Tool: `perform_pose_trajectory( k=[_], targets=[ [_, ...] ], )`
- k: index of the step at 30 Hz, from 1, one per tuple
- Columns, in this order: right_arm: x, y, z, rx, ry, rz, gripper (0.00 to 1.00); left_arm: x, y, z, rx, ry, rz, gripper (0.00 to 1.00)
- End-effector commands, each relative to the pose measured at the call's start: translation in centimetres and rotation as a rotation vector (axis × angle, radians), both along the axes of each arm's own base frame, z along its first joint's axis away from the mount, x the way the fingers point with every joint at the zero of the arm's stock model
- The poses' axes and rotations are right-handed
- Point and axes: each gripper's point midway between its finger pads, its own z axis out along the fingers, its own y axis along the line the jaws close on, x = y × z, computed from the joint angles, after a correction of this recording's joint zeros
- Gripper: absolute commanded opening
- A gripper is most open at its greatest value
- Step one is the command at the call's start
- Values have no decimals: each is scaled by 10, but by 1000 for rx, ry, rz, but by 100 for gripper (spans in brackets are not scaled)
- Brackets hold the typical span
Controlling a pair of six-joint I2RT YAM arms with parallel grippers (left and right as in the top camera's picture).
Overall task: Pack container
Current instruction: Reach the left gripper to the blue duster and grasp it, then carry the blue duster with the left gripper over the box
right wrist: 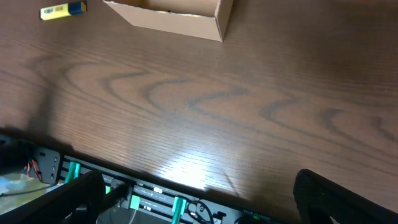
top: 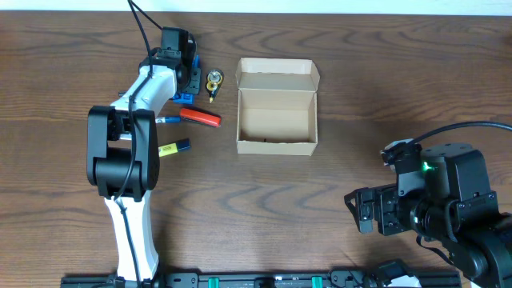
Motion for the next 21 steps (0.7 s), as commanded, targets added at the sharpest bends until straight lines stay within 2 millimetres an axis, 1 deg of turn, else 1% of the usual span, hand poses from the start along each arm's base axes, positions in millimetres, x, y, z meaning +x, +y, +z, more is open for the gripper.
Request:
perform_pose_trajectory(
  k=[1, 3, 5, 6, 9, 11, 12, 14, 16, 21],
  targets=[
    [0, 0, 0, 10, 7, -13, 99, 8, 4, 3, 9, -12, 8, 48],
    [0, 0, 0, 10, 7, -13, 99, 11, 4, 9, 9, -17, 8, 44],
    [0, 0, 0, 10, 7, -13, 99, 17, 3, 23, 10, -27, 4, 37],
    [0, 0, 0, 10, 7, -13, 99, 21, 3, 33, 12, -32, -1, 33],
    [0, 0, 0, 10, 7, -13, 99, 29, 2, 68, 21, -46, -20, 26],
    [0, 0, 0, 10, 7, -13, 99, 30, 1, 94, 29, -47, -36, 22],
    [0, 0, 0, 10, 7, -13, 99, 29, 2, 107, 35, -44, -46, 19],
    [0, 0, 0, 10, 7, -13, 99, 23, 0, 132, 44, -32, -67, 14],
    [0, 0, 0, 10, 7, -13, 99, 12, -3, 154, 52, -12, -97, 6],
    [0, 0, 0, 10, 7, -13, 99, -23, -21, 213, 52, -25, -201, 6]
  ],
)
